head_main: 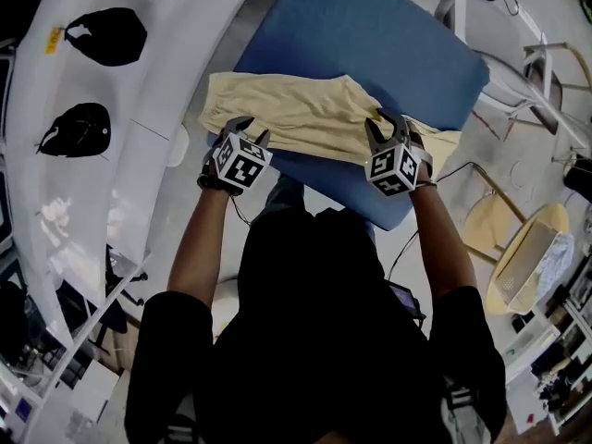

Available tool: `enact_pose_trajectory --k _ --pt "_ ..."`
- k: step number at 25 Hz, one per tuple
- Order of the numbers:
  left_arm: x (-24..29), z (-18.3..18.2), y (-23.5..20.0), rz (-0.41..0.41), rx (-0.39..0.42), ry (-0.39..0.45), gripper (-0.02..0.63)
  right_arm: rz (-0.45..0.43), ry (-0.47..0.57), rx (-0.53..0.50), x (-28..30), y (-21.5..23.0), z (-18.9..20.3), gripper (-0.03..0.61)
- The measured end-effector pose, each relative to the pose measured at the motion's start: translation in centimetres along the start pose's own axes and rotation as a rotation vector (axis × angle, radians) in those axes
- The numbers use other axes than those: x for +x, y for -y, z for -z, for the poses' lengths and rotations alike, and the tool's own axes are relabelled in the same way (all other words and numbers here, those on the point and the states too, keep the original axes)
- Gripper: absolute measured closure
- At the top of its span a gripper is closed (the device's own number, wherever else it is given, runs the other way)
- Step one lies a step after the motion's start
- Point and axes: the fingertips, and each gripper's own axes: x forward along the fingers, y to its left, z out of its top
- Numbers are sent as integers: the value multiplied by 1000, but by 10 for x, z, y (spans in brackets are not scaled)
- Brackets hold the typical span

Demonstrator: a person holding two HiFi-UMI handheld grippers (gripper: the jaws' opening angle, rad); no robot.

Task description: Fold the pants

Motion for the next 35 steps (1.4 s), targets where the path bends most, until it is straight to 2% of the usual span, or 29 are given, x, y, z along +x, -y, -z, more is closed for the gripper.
enact_pose_trajectory --k 6,9,13,19,27,33,35 --pt "-12 43 -79 -28 -53 4 430 -65 35 10 50 -51 -105 460" --pt "-15 61 -113 -47 -133 16 428 -112 52 -14 65 -71 -143 462" --pt "-13 79 -137 -30 -240 23 408 -174 59 -100 87 -88 -176 463" --pt "-7 97 -140 3 -342 38 393 -265 61 -199 125 -107 -223 463" --pt "-8 107 -137 34 -428 56 394 -439 55 -224 167 -129 -280 455" --pt "-9 117 -135 35 -562 94 394 -639 -51 -291 195 -152 -294 365" --pt "-8 121 -134 42 -609 103 394 -680 -78 -316 204 -156 -297 363"
